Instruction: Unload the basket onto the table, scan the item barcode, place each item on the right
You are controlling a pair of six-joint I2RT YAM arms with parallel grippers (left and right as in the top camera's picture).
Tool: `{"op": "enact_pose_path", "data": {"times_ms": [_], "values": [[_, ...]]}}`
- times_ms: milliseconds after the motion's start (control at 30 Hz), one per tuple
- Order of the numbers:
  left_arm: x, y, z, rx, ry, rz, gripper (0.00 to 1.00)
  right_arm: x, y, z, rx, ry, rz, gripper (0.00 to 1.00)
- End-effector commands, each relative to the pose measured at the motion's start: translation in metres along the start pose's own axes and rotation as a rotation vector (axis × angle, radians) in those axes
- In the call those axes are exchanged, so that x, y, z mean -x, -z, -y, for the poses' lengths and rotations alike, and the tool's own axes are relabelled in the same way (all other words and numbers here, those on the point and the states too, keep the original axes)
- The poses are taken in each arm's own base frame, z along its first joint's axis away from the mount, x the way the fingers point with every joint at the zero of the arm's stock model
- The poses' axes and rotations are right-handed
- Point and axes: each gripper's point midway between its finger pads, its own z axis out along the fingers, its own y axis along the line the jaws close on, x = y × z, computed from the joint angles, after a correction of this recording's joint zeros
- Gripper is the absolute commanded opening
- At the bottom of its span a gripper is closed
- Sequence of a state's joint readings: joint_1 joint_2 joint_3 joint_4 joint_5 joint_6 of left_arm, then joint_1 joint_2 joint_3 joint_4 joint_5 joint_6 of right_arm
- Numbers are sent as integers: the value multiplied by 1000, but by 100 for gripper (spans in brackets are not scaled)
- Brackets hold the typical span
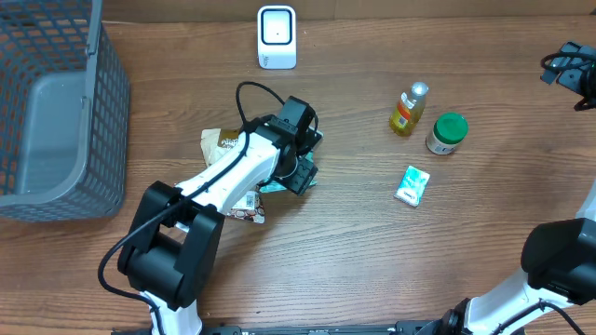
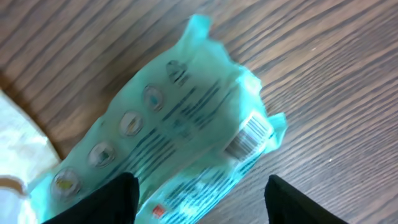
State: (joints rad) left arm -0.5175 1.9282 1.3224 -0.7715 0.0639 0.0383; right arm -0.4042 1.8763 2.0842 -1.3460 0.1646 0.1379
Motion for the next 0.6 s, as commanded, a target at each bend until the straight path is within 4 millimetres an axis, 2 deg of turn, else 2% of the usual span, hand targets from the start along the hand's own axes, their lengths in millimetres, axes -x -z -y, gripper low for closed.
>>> {"op": "enact_pose_path", "data": {"times_ms": [0, 133, 367, 567], "values": [[10, 17, -12, 55, 49, 41, 66, 4, 5, 2, -3, -8, 21, 100], [9, 18, -27, 146, 86, 43, 71, 4, 5, 2, -3, -8, 21, 100], [4, 13, -28, 150, 88, 17, 72, 4, 5, 2, -3, -8, 21, 100], [-6, -15, -30, 151, 87, -45, 76, 4, 5, 2, -3, -8, 21, 100]]}}
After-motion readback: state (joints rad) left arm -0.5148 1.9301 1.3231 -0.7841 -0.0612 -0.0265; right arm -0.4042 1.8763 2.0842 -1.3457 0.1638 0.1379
